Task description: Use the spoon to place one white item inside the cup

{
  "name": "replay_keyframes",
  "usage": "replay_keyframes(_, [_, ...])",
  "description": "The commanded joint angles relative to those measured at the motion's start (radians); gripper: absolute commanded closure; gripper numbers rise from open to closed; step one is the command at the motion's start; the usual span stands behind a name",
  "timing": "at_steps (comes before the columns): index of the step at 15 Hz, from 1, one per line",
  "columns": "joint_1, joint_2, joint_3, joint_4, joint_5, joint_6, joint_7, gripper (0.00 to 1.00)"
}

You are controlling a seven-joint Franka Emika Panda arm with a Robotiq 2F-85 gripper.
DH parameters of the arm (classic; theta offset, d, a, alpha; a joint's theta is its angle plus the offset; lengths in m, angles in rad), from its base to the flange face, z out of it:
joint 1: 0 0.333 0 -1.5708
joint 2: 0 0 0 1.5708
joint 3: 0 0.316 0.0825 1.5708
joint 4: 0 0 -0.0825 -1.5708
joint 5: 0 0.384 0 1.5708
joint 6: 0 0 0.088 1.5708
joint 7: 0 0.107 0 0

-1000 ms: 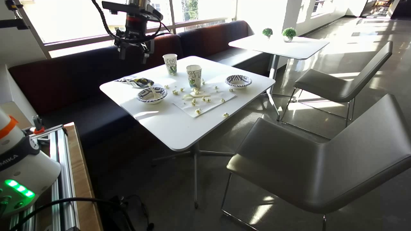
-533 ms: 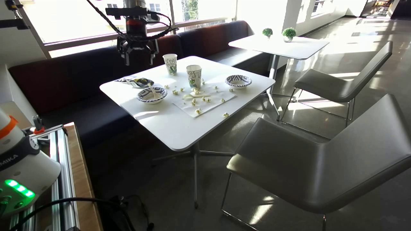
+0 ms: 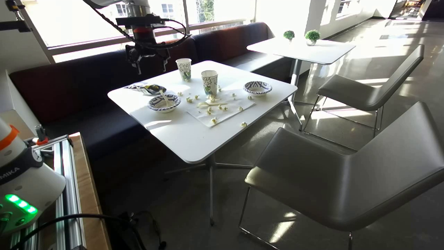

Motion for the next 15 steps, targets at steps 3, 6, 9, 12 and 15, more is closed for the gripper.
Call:
replay_keyframes(3, [0.002,0.001,-0.002,0.002,0.001,-0.002,-0.002,0.0])
replay_keyframes(6, [0.002,0.001,-0.007,0.002,-0.038,-0.01,0.02,0.0])
replay_keyframes(9, [-0.005,0.003,-0.005,-0.041,-0.057,0.235,-0.048,0.0])
replay_keyframes(12, [-0.028,0.004,-0.002,-0.107,0.049,0.461,-0.18,0.0])
replay_keyframes(15, [-0.057,0.006,0.013,-0.185,0.242,0.606,-0.404,0.0])
